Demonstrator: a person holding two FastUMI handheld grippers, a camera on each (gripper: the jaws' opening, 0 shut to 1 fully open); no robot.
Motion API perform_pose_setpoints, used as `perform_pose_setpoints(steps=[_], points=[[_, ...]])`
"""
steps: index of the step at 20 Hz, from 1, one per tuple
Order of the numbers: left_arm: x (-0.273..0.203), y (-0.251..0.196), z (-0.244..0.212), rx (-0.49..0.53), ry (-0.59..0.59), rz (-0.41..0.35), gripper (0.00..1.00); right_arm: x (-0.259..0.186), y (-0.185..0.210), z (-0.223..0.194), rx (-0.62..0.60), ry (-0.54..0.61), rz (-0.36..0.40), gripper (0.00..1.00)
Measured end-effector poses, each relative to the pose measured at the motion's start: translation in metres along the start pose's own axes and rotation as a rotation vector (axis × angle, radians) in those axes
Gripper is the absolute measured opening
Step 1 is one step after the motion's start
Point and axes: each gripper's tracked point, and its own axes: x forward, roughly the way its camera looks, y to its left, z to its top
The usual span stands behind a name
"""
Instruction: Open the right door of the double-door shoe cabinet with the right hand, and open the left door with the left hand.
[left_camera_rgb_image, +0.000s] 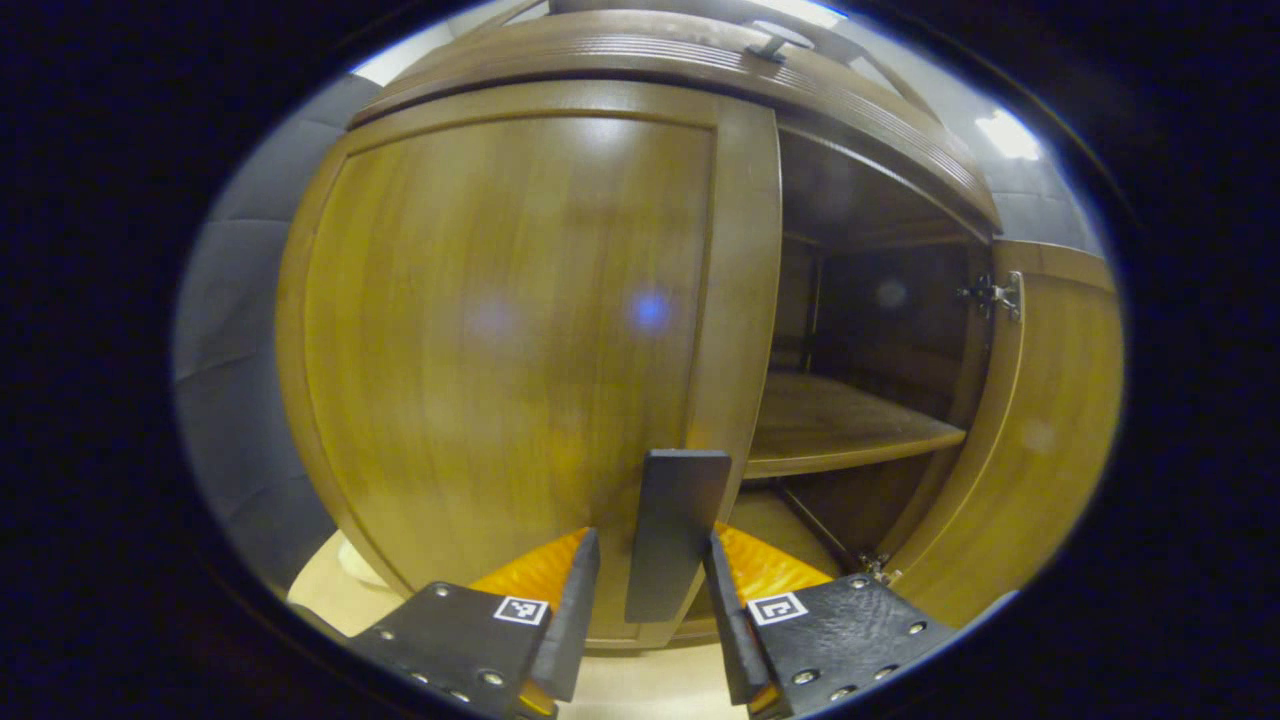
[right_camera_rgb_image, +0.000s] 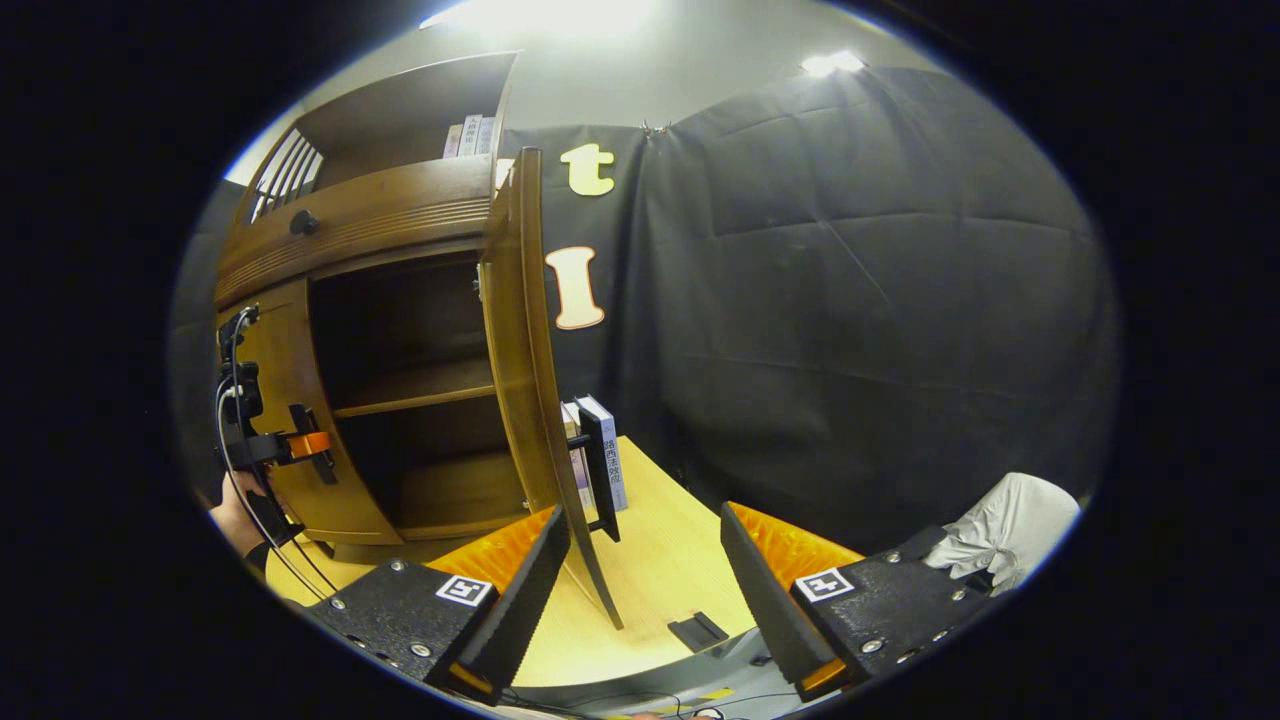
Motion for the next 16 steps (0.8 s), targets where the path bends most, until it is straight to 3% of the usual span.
perform_pose_setpoints(steps=[3, 7, 14, 16], points=[[-0.005, -0.004, 0.013, 0.034, -0.010, 0.003, 0.32, -0.003, 0.010, -0.004, 0.004, 0.001, -0.002, 0.94], [-0.002, -0.001, 0.005, 0.039, -0.021, 0.031, 0.27, -0.001, 0.025, -0.010, 0.000, 0.003, 0.015, 0.94], [-0.003, -0.003, 0.003, 0.037, -0.024, -0.012, 0.20, 0.003, 0.047, -0.022, -0.024, 0.022, 0.058, 0.94], [-0.004, -0.003, 0.005, 0.035, -0.029, -0.016, 0.34, 0.006, 0.053, -0.026, -0.035, 0.033, 0.070, 0.94]])
